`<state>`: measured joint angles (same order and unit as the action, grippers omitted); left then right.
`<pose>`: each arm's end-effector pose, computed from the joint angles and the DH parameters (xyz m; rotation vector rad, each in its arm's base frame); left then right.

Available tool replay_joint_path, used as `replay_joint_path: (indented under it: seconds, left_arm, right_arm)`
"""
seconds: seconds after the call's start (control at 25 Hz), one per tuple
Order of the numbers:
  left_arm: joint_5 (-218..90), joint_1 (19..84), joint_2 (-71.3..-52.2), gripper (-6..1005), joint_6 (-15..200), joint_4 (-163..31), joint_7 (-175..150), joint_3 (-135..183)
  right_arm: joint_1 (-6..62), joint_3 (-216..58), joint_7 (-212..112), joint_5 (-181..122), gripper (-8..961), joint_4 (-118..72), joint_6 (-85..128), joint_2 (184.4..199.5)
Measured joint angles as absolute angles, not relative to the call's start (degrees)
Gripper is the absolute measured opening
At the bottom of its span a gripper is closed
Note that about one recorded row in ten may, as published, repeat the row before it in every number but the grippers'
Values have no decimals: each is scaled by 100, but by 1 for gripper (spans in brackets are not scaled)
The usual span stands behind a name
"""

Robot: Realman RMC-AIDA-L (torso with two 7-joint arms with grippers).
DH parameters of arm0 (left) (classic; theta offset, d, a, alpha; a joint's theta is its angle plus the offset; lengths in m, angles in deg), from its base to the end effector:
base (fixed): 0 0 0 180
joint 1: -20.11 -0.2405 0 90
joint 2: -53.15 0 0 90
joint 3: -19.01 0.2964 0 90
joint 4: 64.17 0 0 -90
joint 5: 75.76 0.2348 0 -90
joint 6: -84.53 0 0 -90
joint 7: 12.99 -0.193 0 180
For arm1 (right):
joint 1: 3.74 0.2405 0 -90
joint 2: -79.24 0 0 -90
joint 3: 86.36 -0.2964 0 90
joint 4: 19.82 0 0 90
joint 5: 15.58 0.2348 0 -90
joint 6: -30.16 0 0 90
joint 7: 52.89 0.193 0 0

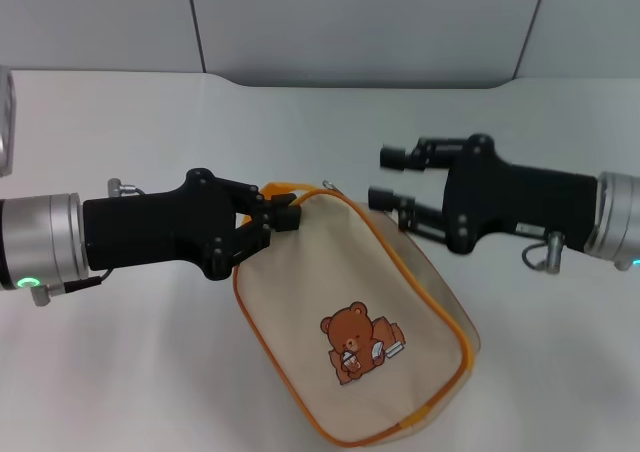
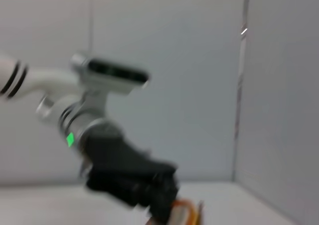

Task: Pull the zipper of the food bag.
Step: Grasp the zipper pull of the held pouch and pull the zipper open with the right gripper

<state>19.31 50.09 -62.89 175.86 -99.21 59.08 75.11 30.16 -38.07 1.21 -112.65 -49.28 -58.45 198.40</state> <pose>-0.2469 0.3795 -0.0608 -2.7979 -0.3552 -0.9026 0.2313 0.3962 -0.0796 -2.6650 0.0467 0.9179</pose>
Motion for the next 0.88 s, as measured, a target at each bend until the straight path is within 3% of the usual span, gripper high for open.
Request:
replay_joint_path:
  seconds: [0.24, 0.56, 0.88]
  left_arm:
    - [1933, 5007, -6291, 64, 17591, -9923, 5911, 7501]
    - [1935, 4986, -6299, 64, 17610, -9928, 5908, 7524]
    - [1935, 4954, -6278, 64, 17673, -9927, 5908, 7503]
  right_arm:
    - [3097, -3726, 227, -11642, 436, -5142, -5848, 19863]
    - [3009, -3737, -492, -9645, 433, -4346, -5854, 19856]
    - [2877, -3503, -72, -11075, 430, -4969, -5829, 19819]
